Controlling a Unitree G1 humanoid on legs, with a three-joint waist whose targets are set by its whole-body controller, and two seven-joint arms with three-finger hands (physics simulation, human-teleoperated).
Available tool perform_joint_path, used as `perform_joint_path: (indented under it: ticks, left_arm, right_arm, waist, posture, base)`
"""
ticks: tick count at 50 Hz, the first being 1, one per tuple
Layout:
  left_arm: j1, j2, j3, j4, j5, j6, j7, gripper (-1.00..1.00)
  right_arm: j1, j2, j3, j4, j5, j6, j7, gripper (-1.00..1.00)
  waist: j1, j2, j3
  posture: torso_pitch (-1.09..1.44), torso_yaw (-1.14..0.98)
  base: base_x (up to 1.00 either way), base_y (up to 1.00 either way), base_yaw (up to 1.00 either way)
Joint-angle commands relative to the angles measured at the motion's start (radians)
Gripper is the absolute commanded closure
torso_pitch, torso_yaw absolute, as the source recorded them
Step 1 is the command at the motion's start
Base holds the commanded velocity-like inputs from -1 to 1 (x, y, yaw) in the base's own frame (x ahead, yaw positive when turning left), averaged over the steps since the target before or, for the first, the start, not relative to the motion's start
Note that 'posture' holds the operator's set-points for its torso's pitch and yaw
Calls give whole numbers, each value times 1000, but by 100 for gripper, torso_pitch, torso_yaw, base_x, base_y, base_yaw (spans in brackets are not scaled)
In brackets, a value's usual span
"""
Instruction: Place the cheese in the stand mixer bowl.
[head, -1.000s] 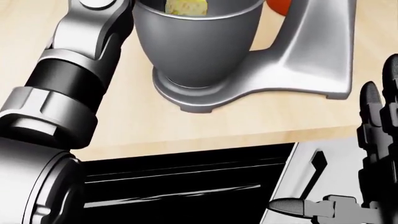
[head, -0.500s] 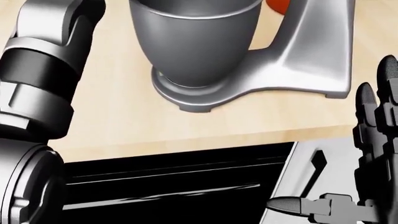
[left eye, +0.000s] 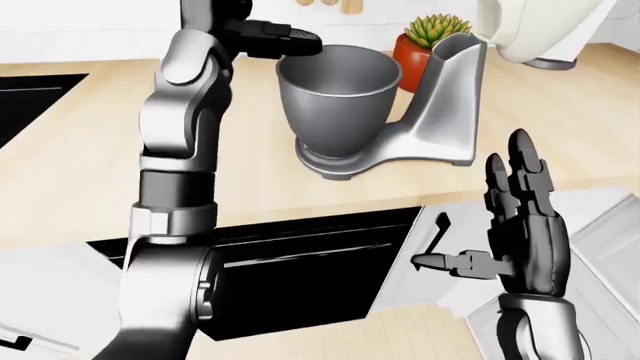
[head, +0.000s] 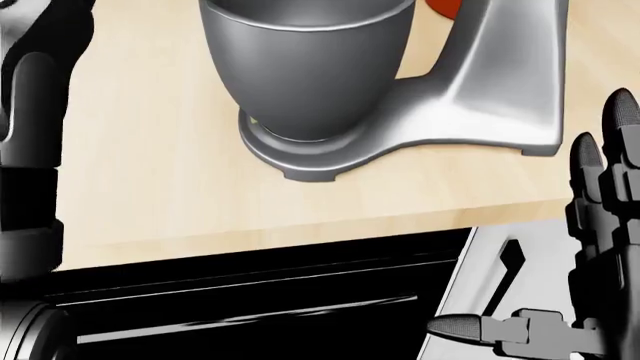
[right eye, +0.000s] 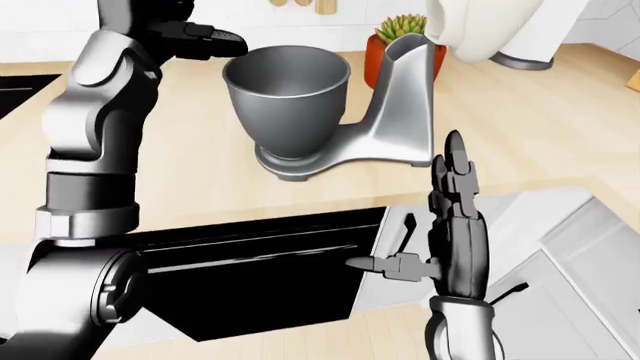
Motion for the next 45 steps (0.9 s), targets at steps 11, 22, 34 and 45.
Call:
perform_joint_path:
  ticks: [11,22,34,45]
  left_arm:
    - [88,47,37,-385,-108,214,66,-100]
    - [193,98,75,-601,-188,355,105,-100]
    - [326,142,124,-785,-266,434,137,-100]
    - [440,172,173,-903,-343,448,164,-100]
  right_arm:
    - [-11,-3,2,-44,-2,-24,-2,-96]
    - [-10,-3,3,-43,2,-27,-2,-96]
    - [-7,-3,-5,-40,10,-34,2,-96]
    - [-7,-2,0,-43,6,-33,1,-96]
  waist:
    - [-2,3,-18]
    - [0,9,-16]
    - [0,13,-14]
    - [0,17,-13]
  posture:
    - [0,0]
    - [0,0]
    - [0,0]
    - [0,0]
  base:
    - [0,0,0]
    - [0,0,0]
    - [0,0,0]
    - [0,0,0]
